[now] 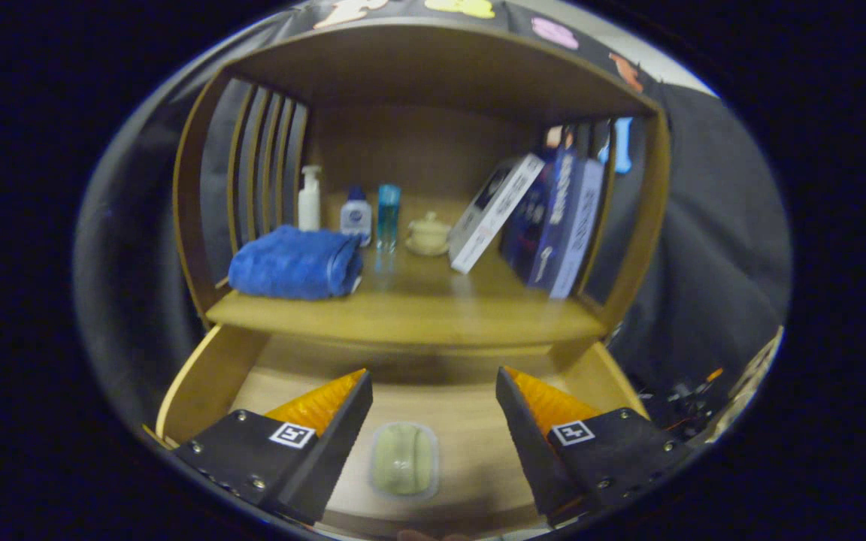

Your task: Pull open the drawer, take out the items inside it, and place them on the countertop above the cabinet.

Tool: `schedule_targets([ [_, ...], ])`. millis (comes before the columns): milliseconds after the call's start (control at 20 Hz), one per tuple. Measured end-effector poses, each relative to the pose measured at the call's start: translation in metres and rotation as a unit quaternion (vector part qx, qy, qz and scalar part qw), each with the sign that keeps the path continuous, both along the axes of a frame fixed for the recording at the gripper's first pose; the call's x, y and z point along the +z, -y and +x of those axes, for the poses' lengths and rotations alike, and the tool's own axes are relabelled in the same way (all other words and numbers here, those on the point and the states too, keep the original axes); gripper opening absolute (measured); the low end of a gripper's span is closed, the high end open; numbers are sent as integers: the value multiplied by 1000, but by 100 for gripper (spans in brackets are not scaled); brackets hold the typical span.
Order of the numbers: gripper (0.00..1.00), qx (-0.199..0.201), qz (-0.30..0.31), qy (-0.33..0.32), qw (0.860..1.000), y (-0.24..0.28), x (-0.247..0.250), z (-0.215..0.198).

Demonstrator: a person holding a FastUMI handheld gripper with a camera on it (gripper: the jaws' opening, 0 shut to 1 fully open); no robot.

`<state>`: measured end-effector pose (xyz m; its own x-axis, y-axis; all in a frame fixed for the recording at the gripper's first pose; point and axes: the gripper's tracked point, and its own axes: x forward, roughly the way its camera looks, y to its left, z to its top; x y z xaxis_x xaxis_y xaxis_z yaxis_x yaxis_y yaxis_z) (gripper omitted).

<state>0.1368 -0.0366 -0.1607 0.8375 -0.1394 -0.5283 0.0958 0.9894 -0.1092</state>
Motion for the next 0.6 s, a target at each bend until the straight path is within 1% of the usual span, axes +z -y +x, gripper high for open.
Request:
schedule_targets([
  [50,95,3,19,-33,999,-2,-16,-1],
  [100,92,3,37,-53,998,-7,-28,-1],
  [150,89,-5,45,-66,997,-7,-39,2],
  [200,88,-12,46,-80,996,-5,-45,1],
  [300,88,-17,26,-96,995,-1,-49,-3],
  [450,88,-9,-31,-128,991,3,-58,-10],
  [600,78,-10,-31,-174,984,0,-79,-20],
])
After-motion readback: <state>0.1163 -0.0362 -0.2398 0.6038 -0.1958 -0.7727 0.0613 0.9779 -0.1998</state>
